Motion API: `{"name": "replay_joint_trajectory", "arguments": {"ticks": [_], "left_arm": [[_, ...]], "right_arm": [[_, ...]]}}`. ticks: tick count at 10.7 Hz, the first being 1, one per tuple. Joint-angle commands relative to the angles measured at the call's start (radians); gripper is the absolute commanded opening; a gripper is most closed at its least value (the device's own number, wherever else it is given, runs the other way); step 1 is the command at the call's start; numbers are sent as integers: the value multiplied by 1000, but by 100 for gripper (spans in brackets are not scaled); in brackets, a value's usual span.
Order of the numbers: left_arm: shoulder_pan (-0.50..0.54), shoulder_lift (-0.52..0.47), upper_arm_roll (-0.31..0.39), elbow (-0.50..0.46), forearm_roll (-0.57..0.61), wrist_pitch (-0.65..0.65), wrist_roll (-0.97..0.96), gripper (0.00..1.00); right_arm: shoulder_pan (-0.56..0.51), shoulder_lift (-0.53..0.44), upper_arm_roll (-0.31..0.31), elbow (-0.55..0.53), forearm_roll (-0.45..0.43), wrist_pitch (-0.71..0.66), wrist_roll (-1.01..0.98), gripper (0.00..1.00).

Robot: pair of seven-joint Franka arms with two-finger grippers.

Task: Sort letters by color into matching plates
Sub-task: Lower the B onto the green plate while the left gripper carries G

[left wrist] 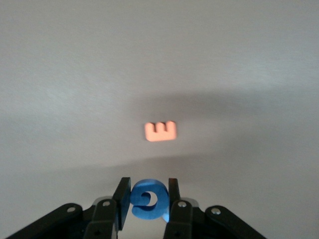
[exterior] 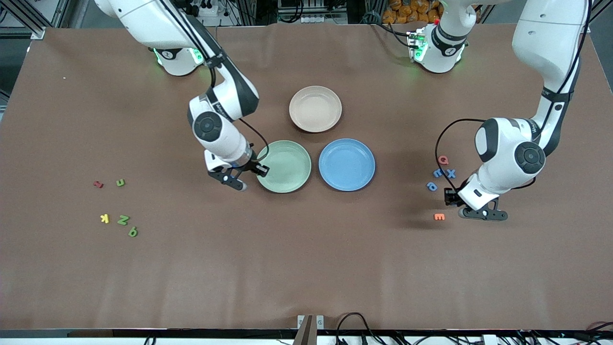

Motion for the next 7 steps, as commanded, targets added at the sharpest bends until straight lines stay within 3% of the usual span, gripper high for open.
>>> {"name": "replay_joint_trajectory", "arguments": {"ticks": [1, 4, 5, 6, 7], "left_arm": [[0, -74, -59, -18, -26, -100, -104, 0], [0, -94, -126, -27, -16, -105, -214, 0], [0, -97, -151, -29, -15, -105, -255, 0], [-6, -97, -177, -29, -11, -107, -314, 0], [-29, -99, -183, -29, -3, -114, -361, 0]], "right_arm": [[49, 69, -3, 74, 4, -9, 96, 12], [64, 86, -3, 77, 4, -9, 122, 16], [64, 86, -3, 77, 4, -9, 124, 80], [66, 81, -7, 76, -8, -9, 119, 100], [64, 78, -11, 76, -16, -9, 116, 100]]}}
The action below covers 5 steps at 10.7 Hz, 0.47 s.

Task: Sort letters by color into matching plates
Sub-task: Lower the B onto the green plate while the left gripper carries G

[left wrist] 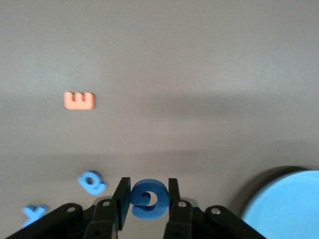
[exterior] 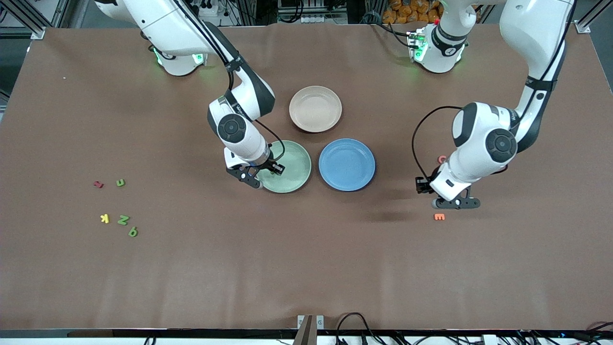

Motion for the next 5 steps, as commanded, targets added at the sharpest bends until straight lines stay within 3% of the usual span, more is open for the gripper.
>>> {"name": "replay_joint_trajectory", "arguments": {"ticks": [1, 5], "left_arm": [[-56, -37, -29, -23, -1, -25, -150, 0], [-172, -36, -29, -27, 8, -26, -339, 0]], "right_arm": [[5, 2, -11, 19, -17, -9, 4, 100], [5, -5, -131, 16, -28, -52, -149, 100]]}}
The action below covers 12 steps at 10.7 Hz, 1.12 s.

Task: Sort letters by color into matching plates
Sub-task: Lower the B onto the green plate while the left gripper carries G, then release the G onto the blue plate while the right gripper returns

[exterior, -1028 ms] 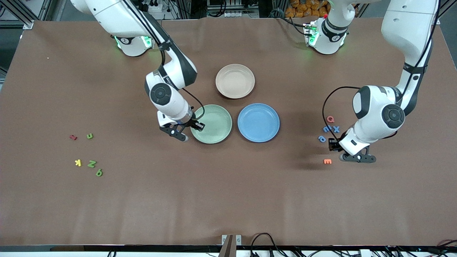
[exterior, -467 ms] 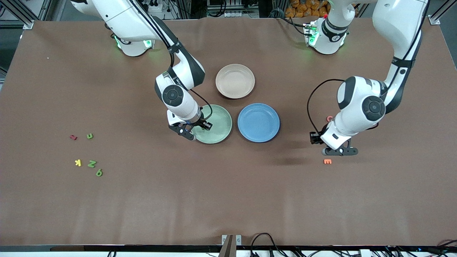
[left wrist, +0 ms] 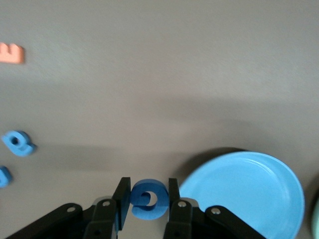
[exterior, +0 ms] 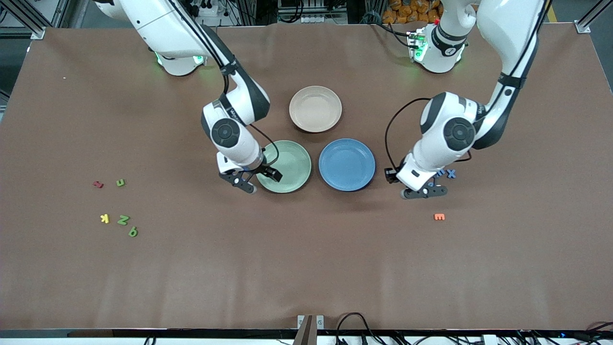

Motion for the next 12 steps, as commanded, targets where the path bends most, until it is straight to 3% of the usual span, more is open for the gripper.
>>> {"name": "replay_joint_trajectory", "arguments": {"ticks": [1, 5, 12], "left_arm": [[-76, -27, 4, -30, 26, -14, -141, 0], [-165, -8, 4, -44, 32, -12, -281, 0], [-269, 77, 6, -42, 89, 64, -444, 0]], "right_arm": [[1, -4, -116, 6, -10, -25, -148, 100], [-89, -5, -180, 9, -10, -41, -340, 100], [-406, -13, -149, 24, -17, -40, -731, 100]]}}
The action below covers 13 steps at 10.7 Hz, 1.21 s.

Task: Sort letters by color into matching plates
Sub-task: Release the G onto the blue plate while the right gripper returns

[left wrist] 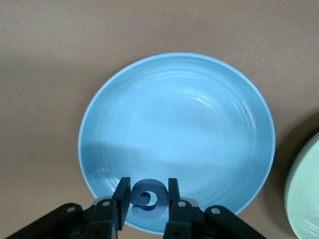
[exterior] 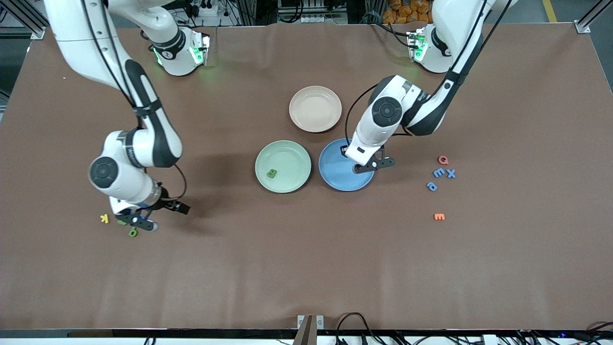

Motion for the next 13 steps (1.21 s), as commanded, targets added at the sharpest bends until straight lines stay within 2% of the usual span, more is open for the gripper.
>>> {"name": "replay_joint_trajectory", "arguments": {"ticks": [1, 2, 3, 4, 11, 13], "left_arm": [[-27, 40, 7, 5, 67, 46, -87, 0], [-27, 43, 7, 6, 67, 50, -90, 0], [-27, 43, 7, 6, 67, 50, -90, 36], [-26, 43, 7, 8, 67, 48, -90, 99], [-12, 20, 13, 9, 78, 34, -72, 100], [23, 14, 15, 8, 141, 20, -56, 100]], "right_arm": [[-144, -3, 66, 23, -17, -15, -110, 100], [-184, 2, 86, 36, -34, -15, -124, 100], [-219, 7, 101, 43, -74, -16, -126, 100], [-243, 14, 112, 51, -100, -15, -126, 100], [-327, 137, 149, 172, -122, -12, -129, 100], [-362, 148, 178, 191, -143, -12, -129, 100]]}}
